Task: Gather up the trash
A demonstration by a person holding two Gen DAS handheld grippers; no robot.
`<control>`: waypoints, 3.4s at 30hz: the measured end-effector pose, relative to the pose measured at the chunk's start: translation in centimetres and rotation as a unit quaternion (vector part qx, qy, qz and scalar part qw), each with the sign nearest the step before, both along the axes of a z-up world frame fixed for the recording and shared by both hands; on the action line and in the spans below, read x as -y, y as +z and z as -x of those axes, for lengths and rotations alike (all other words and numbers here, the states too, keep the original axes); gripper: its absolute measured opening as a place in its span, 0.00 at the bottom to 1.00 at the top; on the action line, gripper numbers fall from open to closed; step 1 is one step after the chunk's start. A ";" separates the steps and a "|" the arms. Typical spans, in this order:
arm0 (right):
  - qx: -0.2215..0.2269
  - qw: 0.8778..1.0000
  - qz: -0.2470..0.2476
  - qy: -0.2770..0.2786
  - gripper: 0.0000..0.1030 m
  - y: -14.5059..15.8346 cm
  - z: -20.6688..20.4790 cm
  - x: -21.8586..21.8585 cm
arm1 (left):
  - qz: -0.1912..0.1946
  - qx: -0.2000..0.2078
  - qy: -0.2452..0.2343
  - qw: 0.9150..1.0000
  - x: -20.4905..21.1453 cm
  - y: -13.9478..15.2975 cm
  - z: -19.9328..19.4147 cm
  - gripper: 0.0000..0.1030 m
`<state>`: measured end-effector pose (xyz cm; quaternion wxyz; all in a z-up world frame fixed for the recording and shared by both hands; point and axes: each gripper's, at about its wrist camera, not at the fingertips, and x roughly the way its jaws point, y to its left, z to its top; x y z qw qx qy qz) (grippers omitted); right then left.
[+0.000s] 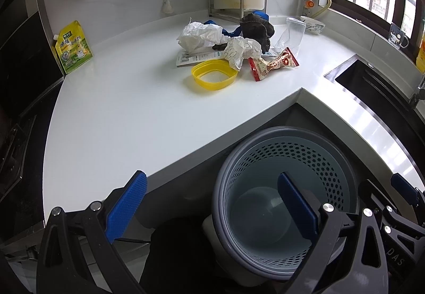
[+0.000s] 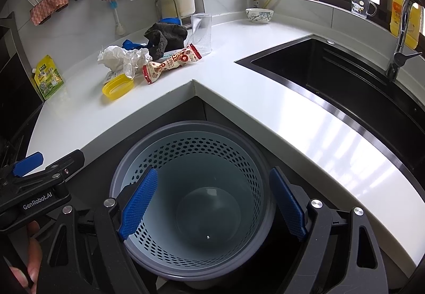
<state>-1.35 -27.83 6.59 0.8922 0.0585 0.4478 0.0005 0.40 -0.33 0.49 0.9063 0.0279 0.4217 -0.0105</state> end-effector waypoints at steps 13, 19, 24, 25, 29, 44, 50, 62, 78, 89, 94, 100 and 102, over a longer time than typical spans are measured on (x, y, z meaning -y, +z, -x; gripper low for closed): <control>0.018 1.000 -0.004 -0.001 0.80 0.7 -1.7 0.7 | 0.007 0.011 0.000 1.000 0.2 1.0 -3.1 0.94; 0.028 1.000 -0.005 -0.005 0.80 1.0 -3.1 1.1 | 0.009 0.021 -0.002 1.000 0.5 1.6 -4.6 0.94; 0.031 0.999 -0.006 -0.017 0.80 1.0 -3.5 1.7 | 0.014 0.023 -0.001 1.000 0.6 1.8 -5.3 0.94; 0.030 0.999 -0.008 -0.019 0.80 0.9 -3.6 1.8 | 0.013 0.021 -0.002 1.000 0.7 1.7 -5.4 0.94; 0.028 0.999 -0.004 -0.021 0.80 0.7 -3.8 1.9 | 0.015 0.015 -0.003 1.000 0.7 1.2 -5.6 0.94; 0.027 0.999 -0.007 -0.022 0.80 0.6 -3.8 1.8 | 0.020 0.015 0.001 1.000 0.7 1.2 -5.3 0.94; 0.028 0.999 -0.008 -0.020 0.80 0.7 -3.7 1.8 | 0.020 0.015 0.001 1.000 0.6 1.2 -5.3 0.94; 0.029 0.999 -0.017 -0.018 0.80 0.7 -3.7 1.9 | 0.022 0.019 0.005 1.000 0.2 1.1 -4.8 0.94; 0.019 0.999 -0.043 0.009 0.80 0.0 -6.3 1.0 | 0.016 0.026 0.043 0.999 -2.6 1.2 -5.4 0.94; -0.005 0.998 -0.063 -0.001 0.80 -0.5 -12.0 -1.1 | 0.019 0.022 0.038 0.999 -3.7 0.9 -7.8 0.94; -0.010 0.998 -0.064 -0.008 0.80 -0.7 -14.8 -2.0 | 0.027 0.020 0.037 0.999 -4.0 0.6 -9.8 0.94; -0.011 0.997 -0.069 -0.031 0.80 -1.2 -18.1 -2.6 | 0.034 0.012 0.037 0.999 -4.4 0.2 -11.7 0.94; -0.016 0.997 -0.067 -0.035 0.80 -1.6 -19.2 -2.9 | 0.035 0.013 0.038 0.999 -4.5 0.2 -12.0 0.94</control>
